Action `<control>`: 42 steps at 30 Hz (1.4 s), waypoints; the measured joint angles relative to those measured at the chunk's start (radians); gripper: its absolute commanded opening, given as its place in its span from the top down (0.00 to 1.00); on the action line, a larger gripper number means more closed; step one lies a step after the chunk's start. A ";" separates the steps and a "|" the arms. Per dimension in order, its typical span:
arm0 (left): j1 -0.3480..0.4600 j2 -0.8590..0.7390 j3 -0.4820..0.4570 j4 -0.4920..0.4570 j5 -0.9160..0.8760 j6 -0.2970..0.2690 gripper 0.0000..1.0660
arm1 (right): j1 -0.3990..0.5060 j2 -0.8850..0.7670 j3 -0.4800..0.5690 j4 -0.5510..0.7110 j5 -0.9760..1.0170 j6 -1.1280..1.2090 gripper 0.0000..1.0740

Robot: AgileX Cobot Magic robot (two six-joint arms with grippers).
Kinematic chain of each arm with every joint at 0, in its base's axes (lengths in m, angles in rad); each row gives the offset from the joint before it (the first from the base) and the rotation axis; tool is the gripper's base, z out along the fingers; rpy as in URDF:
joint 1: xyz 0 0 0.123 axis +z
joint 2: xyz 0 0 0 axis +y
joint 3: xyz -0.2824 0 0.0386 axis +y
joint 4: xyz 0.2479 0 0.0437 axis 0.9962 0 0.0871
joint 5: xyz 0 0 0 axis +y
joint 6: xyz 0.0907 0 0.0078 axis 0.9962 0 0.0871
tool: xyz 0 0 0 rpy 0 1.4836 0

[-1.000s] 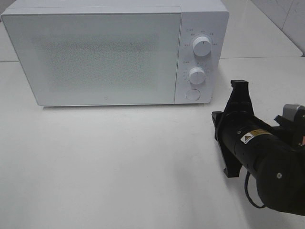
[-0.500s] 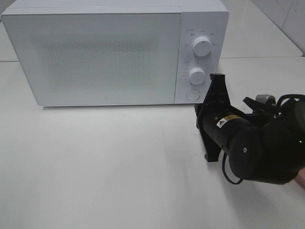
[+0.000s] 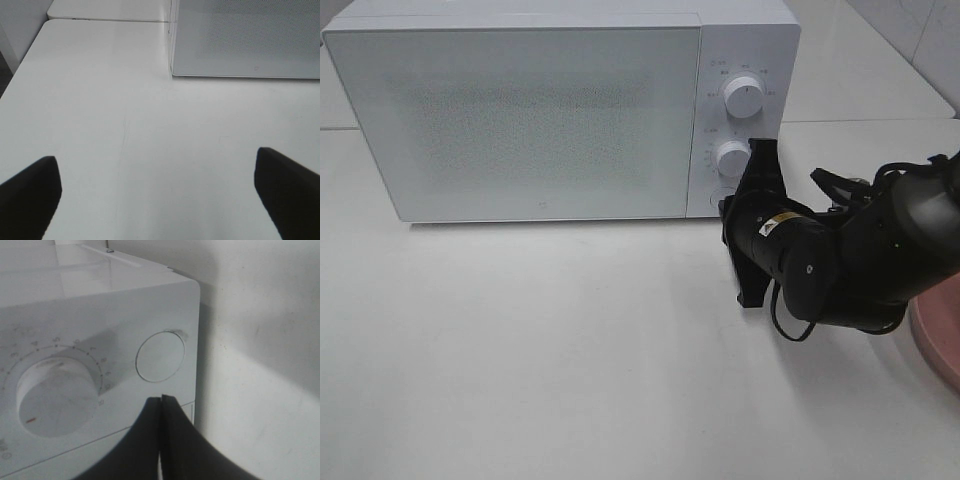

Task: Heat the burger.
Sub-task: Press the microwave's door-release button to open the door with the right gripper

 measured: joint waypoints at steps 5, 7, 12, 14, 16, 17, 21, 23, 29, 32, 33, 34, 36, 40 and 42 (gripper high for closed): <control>0.000 0.000 0.000 0.000 0.000 0.000 0.08 | -0.023 0.024 -0.032 -0.003 0.006 0.006 1.00; 0.000 0.000 0.000 0.000 0.000 0.000 0.08 | -0.028 0.030 -0.037 -0.003 0.007 0.006 1.00; 0.000 0.000 0.000 0.000 0.000 0.000 0.08 | -0.042 0.071 -0.086 -0.006 0.007 0.012 1.00; 0.000 0.000 0.000 0.000 0.000 0.000 0.08 | -0.042 0.085 -0.101 -0.006 0.008 0.016 1.00; 0.000 0.000 0.000 0.000 0.000 0.000 0.08 | -0.042 0.093 -0.106 -0.006 0.009 0.016 1.00; 0.000 0.000 0.000 0.000 0.000 0.000 0.08 | -0.042 0.105 -0.118 -0.006 0.009 0.017 1.00; 0.000 0.000 0.000 0.000 0.000 0.000 0.08 | -0.042 0.121 -0.130 -0.006 0.008 0.018 1.00; 0.000 0.000 0.000 0.000 0.000 0.000 0.08 | -0.042 0.139 -0.143 0.000 0.004 0.019 1.00; 0.000 0.000 0.000 0.000 0.000 0.000 0.08 | -0.042 0.159 -0.163 0.020 0.002 0.027 1.00; 0.000 0.000 0.000 0.000 0.000 0.000 0.08 | -0.042 0.162 -0.172 0.029 0.001 0.026 1.00; 0.000 0.000 0.000 0.000 0.000 0.000 0.08 | -0.043 0.161 -0.173 0.031 0.001 0.026 1.00; 0.000 0.000 0.000 0.000 0.000 0.000 0.08 | -0.046 0.162 -0.175 0.031 0.001 0.022 1.00; 0.000 0.000 0.000 0.000 0.000 0.000 0.08 | -0.053 0.163 -0.179 0.028 0.003 0.013 1.00; 0.000 0.000 0.000 0.000 0.000 0.000 0.08 | -0.061 0.165 -0.187 0.022 0.012 0.006 1.00; 0.000 0.000 0.000 0.000 0.000 0.000 0.08 | -0.064 0.168 -0.194 0.023 0.018 0.006 1.00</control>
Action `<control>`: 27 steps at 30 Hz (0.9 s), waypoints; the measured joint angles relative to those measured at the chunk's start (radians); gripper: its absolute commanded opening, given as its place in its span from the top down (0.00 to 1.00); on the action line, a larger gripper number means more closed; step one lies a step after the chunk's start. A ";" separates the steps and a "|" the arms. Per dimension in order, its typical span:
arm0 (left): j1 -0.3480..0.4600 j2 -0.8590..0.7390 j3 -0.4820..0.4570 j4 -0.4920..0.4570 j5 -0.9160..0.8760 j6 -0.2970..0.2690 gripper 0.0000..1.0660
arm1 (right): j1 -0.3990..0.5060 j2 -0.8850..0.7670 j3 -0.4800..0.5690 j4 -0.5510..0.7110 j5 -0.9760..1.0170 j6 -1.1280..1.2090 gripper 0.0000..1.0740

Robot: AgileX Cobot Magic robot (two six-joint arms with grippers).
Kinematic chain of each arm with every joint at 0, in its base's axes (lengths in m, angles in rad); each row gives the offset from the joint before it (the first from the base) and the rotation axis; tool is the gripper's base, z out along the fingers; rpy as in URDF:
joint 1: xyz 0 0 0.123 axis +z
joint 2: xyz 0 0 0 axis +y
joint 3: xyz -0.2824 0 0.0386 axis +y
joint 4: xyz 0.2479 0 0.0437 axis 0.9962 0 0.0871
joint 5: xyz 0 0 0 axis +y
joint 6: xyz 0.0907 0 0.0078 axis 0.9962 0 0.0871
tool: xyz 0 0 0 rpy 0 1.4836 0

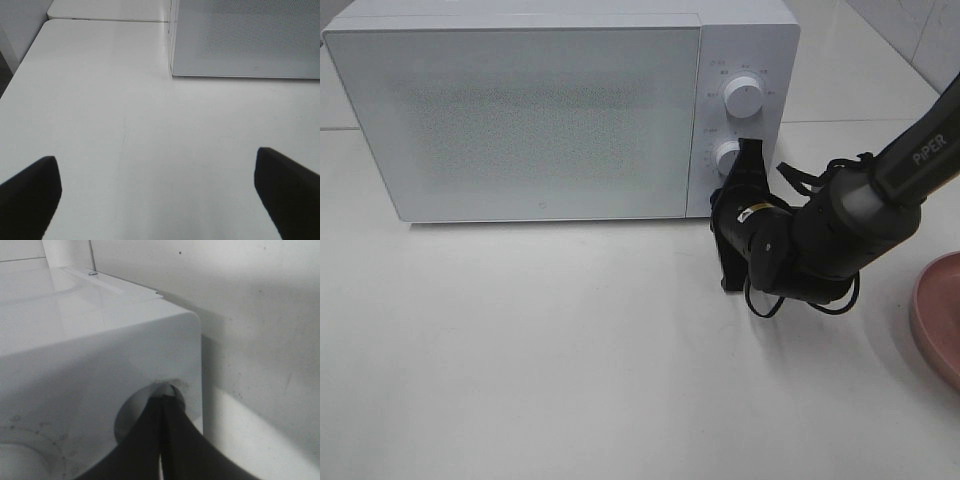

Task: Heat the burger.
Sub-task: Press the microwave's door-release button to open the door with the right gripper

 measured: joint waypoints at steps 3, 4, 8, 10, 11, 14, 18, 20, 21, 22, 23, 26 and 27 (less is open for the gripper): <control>0.000 0.000 0.000 0.000 0.000 0.000 0.08 | 0.000 0.005 -0.015 0.008 0.000 -0.005 1.00; 0.000 0.000 0.000 0.000 0.000 0.000 0.08 | -0.001 0.015 -0.027 0.019 -0.003 -0.009 1.00; 0.000 0.000 0.000 0.000 0.000 0.000 0.08 | 0.003 0.022 -0.037 0.035 -0.008 -0.017 1.00; 0.000 0.000 0.000 0.000 0.000 0.000 0.08 | 0.004 0.023 -0.040 0.040 -0.008 -0.018 1.00; 0.000 0.000 0.000 0.000 0.000 0.000 0.08 | 0.005 0.023 -0.041 0.045 -0.008 -0.018 1.00; 0.000 0.000 0.000 0.000 0.000 0.000 0.08 | 0.006 0.024 -0.041 0.045 -0.008 -0.018 1.00; 0.000 0.000 0.000 0.000 0.000 0.000 0.08 | 0.006 0.022 -0.036 0.041 -0.011 -0.018 1.00; 0.000 0.000 0.000 0.000 0.000 0.000 0.08 | 0.006 0.021 -0.035 0.039 -0.013 -0.017 1.00; 0.000 0.000 0.000 0.000 0.000 0.000 0.08 | 0.006 0.016 -0.026 0.028 -0.016 -0.016 1.00; 0.000 0.000 0.000 0.000 0.000 0.000 0.08 | 0.003 0.010 -0.018 0.012 -0.017 -0.016 1.00; 0.000 0.000 0.000 0.000 0.000 0.000 0.08 | 0.003 0.010 -0.018 0.012 -0.017 -0.016 1.00; 0.000 0.000 0.000 0.000 0.000 0.000 0.08 | -0.005 -0.001 -0.001 -0.020 -0.016 -0.017 1.00; 0.000 0.000 0.000 0.000 0.000 0.000 0.08 | -0.008 -0.007 0.003 -0.026 -0.015 -0.017 1.00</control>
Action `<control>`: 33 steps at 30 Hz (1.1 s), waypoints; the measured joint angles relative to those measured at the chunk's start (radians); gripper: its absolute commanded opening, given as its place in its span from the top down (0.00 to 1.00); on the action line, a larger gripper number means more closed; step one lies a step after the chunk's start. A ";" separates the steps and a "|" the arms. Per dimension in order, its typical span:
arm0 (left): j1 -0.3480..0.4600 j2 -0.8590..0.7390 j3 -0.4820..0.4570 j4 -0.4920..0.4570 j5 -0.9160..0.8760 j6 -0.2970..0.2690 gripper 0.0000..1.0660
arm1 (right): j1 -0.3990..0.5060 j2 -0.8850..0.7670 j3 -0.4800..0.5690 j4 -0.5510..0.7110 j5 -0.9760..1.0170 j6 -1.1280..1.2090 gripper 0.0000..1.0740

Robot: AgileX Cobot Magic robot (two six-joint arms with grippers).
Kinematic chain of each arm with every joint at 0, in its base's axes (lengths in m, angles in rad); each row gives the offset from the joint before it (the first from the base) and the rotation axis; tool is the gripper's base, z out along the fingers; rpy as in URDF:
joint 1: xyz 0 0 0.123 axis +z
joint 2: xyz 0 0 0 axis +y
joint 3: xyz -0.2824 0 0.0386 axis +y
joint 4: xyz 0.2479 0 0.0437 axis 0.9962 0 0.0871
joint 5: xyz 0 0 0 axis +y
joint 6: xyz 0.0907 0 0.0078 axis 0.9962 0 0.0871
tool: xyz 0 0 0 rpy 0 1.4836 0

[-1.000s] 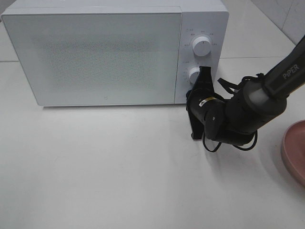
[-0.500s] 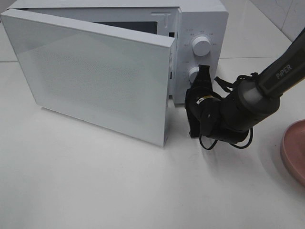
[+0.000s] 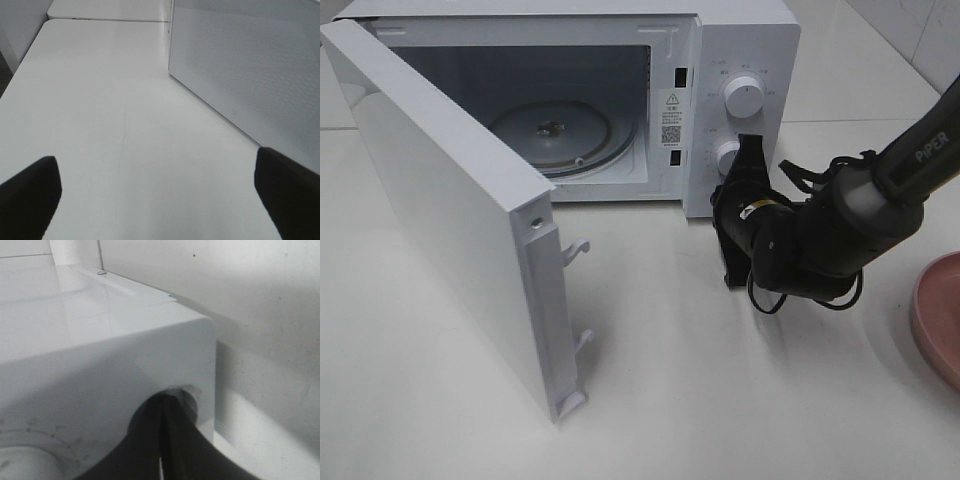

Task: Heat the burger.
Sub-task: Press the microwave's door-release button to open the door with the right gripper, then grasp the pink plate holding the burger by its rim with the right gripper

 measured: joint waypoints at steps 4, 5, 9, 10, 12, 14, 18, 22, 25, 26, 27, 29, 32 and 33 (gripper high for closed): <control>0.000 0.000 0.000 0.000 0.000 0.000 0.08 | -0.008 -0.016 0.014 -0.025 0.010 0.001 1.00; 0.000 0.000 0.000 0.000 0.000 0.000 0.08 | -0.008 -0.028 0.028 -0.033 0.014 0.001 1.00; 0.000 0.000 0.000 0.000 0.000 0.000 0.08 | -0.010 -0.061 0.055 -0.052 0.045 0.000 1.00; 0.000 0.000 0.000 0.000 0.000 0.000 0.08 | -0.010 -0.061 0.055 -0.052 0.045 0.000 1.00; 0.000 0.000 0.000 0.000 0.000 0.000 0.08 | -0.012 -0.069 0.058 -0.060 0.058 0.000 1.00; 0.000 0.000 0.000 0.000 0.000 0.000 0.08 | -0.014 -0.099 0.078 -0.082 0.101 -0.010 1.00; 0.000 0.000 0.000 0.000 0.000 0.000 0.08 | -0.016 -0.121 0.102 -0.086 0.134 -0.035 1.00; 0.000 0.000 0.000 0.000 0.000 0.000 0.08 | -0.016 -0.171 0.150 -0.105 0.206 -0.093 1.00; 0.000 0.000 0.000 0.000 0.000 0.000 0.08 | -0.016 -0.199 0.171 -0.122 0.232 -0.116 1.00; 0.000 0.000 0.000 0.000 0.000 0.000 0.08 | -0.016 -0.211 0.179 -0.136 0.243 -0.128 1.00; 0.000 0.000 0.000 0.000 0.000 0.000 0.08 | -0.017 -0.240 0.198 -0.168 0.266 -0.146 0.99; 0.000 0.000 0.000 0.000 0.000 0.000 0.08 | -0.017 -0.257 0.208 -0.188 0.284 -0.158 0.99; 0.000 0.000 0.000 0.000 0.000 0.000 0.08 | -0.017 -0.316 0.231 -0.265 0.384 -0.232 0.99; 0.000 0.000 0.000 0.000 0.000 0.000 0.08 | -0.017 -0.331 0.232 -0.283 0.422 -0.264 0.99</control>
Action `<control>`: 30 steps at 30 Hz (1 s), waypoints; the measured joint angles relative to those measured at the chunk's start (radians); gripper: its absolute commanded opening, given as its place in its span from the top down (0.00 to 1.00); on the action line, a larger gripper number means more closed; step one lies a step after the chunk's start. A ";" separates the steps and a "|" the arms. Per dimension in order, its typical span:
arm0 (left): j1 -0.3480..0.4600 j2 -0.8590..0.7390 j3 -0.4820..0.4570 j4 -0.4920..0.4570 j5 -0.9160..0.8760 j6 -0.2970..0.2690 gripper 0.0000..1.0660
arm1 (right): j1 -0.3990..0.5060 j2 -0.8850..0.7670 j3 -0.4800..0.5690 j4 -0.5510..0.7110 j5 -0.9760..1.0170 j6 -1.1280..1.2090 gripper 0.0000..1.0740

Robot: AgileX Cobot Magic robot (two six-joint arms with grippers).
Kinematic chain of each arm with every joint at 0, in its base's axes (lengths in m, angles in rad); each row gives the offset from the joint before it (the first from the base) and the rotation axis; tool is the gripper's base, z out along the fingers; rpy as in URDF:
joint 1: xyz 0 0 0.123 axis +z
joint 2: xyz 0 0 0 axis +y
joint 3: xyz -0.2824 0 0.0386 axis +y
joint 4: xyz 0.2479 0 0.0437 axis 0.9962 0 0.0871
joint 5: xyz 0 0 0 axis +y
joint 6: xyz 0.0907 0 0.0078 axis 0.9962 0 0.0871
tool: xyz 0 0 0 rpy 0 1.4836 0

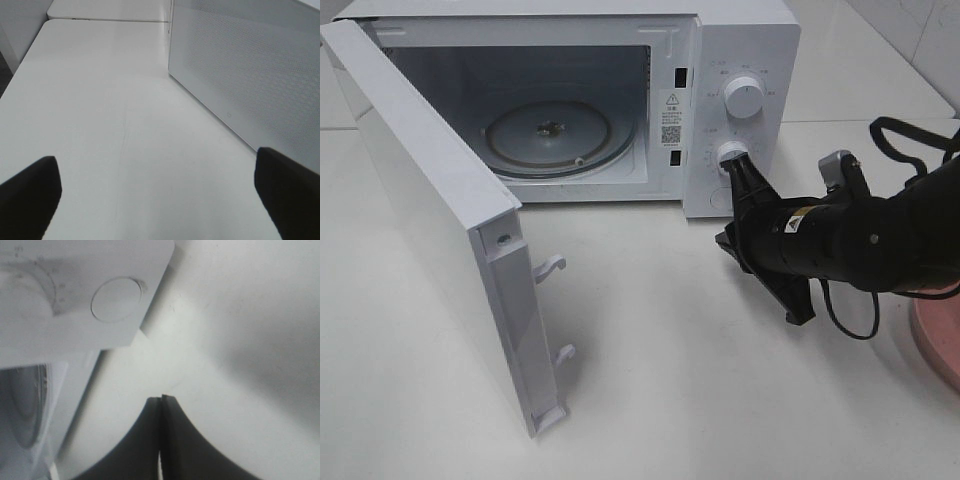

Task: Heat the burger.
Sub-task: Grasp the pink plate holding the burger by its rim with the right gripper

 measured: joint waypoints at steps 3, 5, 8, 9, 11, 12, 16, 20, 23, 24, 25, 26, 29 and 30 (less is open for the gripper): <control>0.000 0.000 0.000 0.000 0.000 0.000 0.08 | 0.000 -0.033 0.000 -0.034 0.084 -0.068 0.98; 0.000 0.000 0.000 0.000 0.000 0.000 0.08 | 0.000 -0.076 0.001 -0.051 0.197 -0.195 0.97; 0.000 0.000 0.000 0.000 0.000 0.000 0.08 | 0.000 -0.120 0.001 -0.056 0.296 -0.341 0.97; 0.000 0.000 0.000 0.000 0.000 0.000 0.08 | 0.000 -0.120 0.001 -0.056 0.296 -0.341 0.97; 0.000 0.000 0.000 0.000 0.000 0.000 0.08 | 0.000 -0.149 0.001 -0.057 0.368 -0.424 0.96; 0.000 0.000 0.000 0.000 0.000 0.000 0.08 | 0.000 -0.164 0.001 -0.058 0.404 -0.469 0.96; 0.000 0.000 0.000 0.000 0.000 0.000 0.08 | 0.000 -0.235 0.002 -0.058 0.583 -0.669 0.96; 0.000 0.000 0.000 0.000 0.000 0.000 0.08 | 0.000 -0.270 0.002 -0.063 0.696 -0.751 0.96; 0.000 0.000 0.000 0.000 0.000 0.000 0.08 | 0.000 -0.303 0.002 -0.102 0.812 -0.795 0.96; 0.000 0.000 0.000 0.000 0.000 0.000 0.08 | 0.000 -0.318 -0.004 -0.154 0.897 -0.804 0.96; 0.000 0.000 0.000 0.000 0.000 0.000 0.08 | 0.000 -0.326 -0.010 -0.191 0.949 -0.804 0.96; 0.000 0.000 0.000 0.000 0.000 0.000 0.08 | 0.000 -0.326 -0.010 -0.191 0.949 -0.804 0.96; 0.000 0.000 0.000 0.000 0.000 0.000 0.08 | 0.000 -0.352 -0.044 -0.351 1.138 -0.785 0.96; 0.000 0.000 0.000 0.000 0.000 0.000 0.08 | 0.000 -0.361 -0.055 -0.387 1.183 -0.782 0.96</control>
